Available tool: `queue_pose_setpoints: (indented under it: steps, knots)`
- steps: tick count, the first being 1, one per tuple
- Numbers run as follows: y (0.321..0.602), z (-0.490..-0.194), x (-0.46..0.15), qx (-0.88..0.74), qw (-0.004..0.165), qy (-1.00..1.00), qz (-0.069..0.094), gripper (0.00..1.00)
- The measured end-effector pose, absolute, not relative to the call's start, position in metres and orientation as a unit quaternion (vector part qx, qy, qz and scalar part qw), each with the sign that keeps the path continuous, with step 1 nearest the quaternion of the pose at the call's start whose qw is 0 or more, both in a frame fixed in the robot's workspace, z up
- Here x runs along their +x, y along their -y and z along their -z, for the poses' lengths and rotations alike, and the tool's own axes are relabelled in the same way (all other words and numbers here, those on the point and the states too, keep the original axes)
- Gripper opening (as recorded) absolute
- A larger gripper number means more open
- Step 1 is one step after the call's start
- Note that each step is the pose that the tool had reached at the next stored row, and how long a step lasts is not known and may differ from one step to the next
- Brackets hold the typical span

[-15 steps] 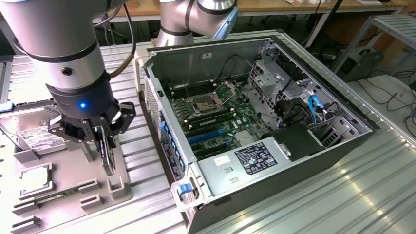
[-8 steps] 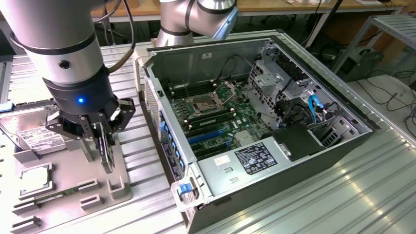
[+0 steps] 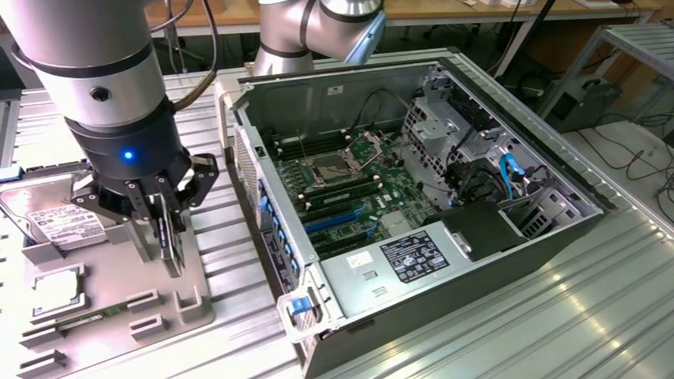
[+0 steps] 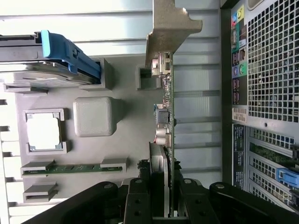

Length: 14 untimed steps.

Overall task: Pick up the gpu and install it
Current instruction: 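Pick up the gpu and move the gpu toward the slot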

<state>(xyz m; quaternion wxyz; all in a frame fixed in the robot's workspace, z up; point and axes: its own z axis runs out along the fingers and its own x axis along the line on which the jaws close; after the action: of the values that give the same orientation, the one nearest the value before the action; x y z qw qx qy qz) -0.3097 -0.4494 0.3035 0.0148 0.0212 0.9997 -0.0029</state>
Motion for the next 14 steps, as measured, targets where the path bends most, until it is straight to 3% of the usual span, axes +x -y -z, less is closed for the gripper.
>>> queue_pose_setpoints:
  steps: [14]
  knots:
    - [0.4494,-0.3136,-0.3096,0.021,0.015,-1.0,0.003,0.28]
